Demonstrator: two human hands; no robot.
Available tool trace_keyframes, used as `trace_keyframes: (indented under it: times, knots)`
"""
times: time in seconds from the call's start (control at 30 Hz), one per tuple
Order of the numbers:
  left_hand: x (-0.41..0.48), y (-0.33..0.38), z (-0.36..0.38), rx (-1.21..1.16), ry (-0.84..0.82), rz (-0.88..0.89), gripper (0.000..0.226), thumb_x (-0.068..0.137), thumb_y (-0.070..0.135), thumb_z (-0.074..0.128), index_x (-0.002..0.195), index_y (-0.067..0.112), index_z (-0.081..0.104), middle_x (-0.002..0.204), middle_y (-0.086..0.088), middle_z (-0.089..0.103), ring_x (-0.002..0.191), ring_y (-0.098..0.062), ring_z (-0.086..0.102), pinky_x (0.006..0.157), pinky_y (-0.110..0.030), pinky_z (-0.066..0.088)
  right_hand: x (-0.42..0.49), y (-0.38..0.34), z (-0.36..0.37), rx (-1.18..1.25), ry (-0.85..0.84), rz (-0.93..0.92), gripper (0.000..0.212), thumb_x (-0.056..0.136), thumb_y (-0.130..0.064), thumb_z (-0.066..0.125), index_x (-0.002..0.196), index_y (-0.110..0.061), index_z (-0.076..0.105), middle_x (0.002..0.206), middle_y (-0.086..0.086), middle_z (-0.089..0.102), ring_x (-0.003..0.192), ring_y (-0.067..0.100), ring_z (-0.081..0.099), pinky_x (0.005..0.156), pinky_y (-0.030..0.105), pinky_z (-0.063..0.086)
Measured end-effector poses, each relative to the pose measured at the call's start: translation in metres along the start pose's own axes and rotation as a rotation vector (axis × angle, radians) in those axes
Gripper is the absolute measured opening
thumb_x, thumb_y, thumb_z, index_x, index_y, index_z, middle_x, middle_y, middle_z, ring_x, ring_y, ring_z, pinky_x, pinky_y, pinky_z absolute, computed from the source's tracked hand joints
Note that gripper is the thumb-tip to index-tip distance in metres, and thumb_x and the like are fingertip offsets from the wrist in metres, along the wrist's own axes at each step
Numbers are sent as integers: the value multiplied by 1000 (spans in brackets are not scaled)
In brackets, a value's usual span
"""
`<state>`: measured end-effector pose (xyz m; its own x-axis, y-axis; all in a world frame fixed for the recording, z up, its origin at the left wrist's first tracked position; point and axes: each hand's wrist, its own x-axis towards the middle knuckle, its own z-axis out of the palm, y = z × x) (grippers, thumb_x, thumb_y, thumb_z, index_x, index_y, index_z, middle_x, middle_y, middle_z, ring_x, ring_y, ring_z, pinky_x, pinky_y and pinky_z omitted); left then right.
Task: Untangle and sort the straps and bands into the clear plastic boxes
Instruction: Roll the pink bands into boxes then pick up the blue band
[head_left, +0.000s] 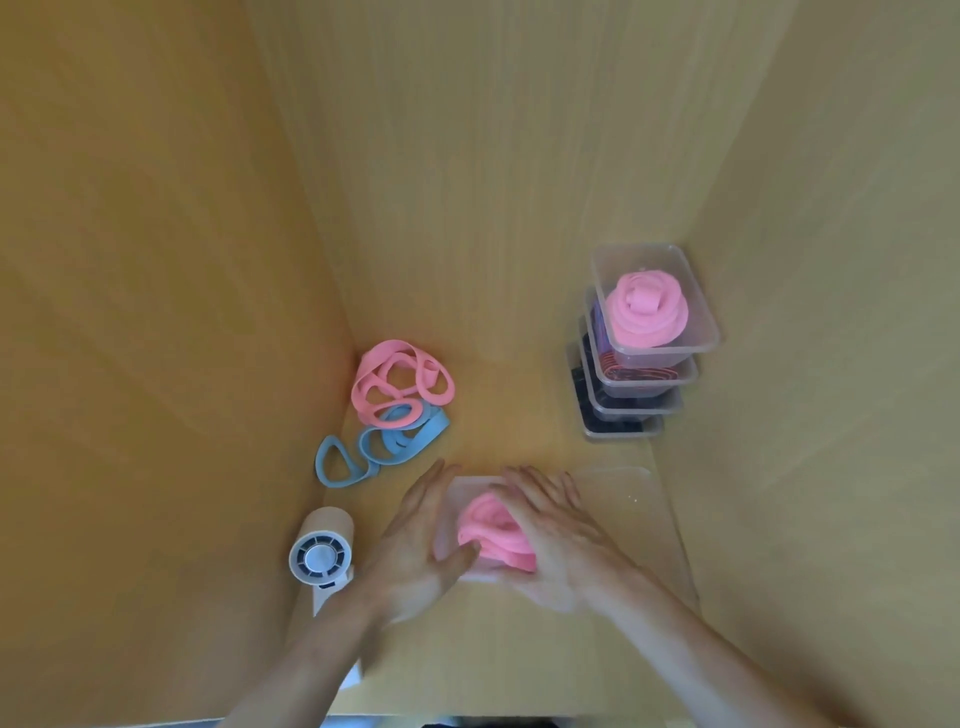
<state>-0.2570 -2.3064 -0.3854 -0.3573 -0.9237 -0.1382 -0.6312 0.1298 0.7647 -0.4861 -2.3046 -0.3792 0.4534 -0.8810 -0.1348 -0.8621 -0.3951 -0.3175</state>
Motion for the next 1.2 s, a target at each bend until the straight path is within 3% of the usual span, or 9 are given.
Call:
trace_keyframes:
  times: [0.13, 0.33, 0.6, 0.77, 0.87, 1.0, 1.1, 1.2]
  knots:
    - [-10, -4, -4, 71, -55, 5, 114, 74, 60, 75, 157, 42, 0, 160, 33, -10, 146, 15, -3, 119, -19, 17, 5, -3, -11, -33, -92, -20, 112, 71, -82, 60, 157, -26, 14, 166, -3, 5, 153, 18, 1, 125, 51, -1]
    - [-10, 1, -4, 111, -10, 28, 112, 68, 61, 76, 139, 68, -10, 163, 27, -7, 150, 7, 4, 119, -26, 27, 9, -8, -19, -70, -46, -47, 107, 72, -77, 63, 154, -25, 19, 155, -3, 22, 145, 21, 19, 124, 41, 5]
    - [-11, 2, -8, 61, 0, 40, 115, 67, 66, 77, 146, 62, -7, 161, 30, -8, 147, 14, 0, 119, -19, 22, 8, -9, -31, 53, 3, -8, 107, 70, -74, 67, 153, -24, 23, 151, -6, 30, 140, 16, 28, 119, 28, 21]
    - [-8, 10, -9, -43, 49, 33, 113, 69, 61, 80, 155, 46, 9, 160, 30, 13, 146, 10, 17, 119, -27, 30, 7, -9, -42, 101, 15, 12, 107, 70, -76, 67, 153, -27, 21, 152, -9, 28, 142, 12, 26, 119, 28, 23]
    - [-9, 24, -14, -129, 50, 37, 97, 70, 51, 85, 146, 56, 24, 148, 32, 38, 136, 8, 39, 109, -27, 43, 5, -11, -45, 111, 22, 18, 106, 70, -75, 68, 153, -28, 21, 152, -10, 29, 142, 11, 26, 118, 27, 23]
    - [-12, 39, -17, -197, 44, 63, 83, 72, 28, 88, 136, 47, 38, 129, 20, 60, 120, -4, 59, 97, -35, 53, 3, -12, -51, 117, 24, 34, 107, 72, -73, 69, 154, -27, 20, 153, -10, 28, 142, 10, 25, 118, 27, 22]
    - [-12, 42, -18, -221, 45, 97, 84, 70, 15, 87, 133, 44, 40, 121, 11, 64, 113, -12, 64, 91, -38, 55, 3, -14, -52, 116, 30, 28, 107, 71, -73, 69, 154, -27, 19, 154, -10, 27, 143, 10, 24, 119, 27, 21]
    - [-10, 40, -18, -259, 75, 75, 88, 70, 21, 90, 137, 41, 39, 128, 14, 61, 119, -10, 61, 96, -38, 53, 5, -12, -52, 118, 14, 30, 109, 69, -75, 70, 154, -28, 20, 154, -11, 27, 142, 9, 24, 118, 25, 21]
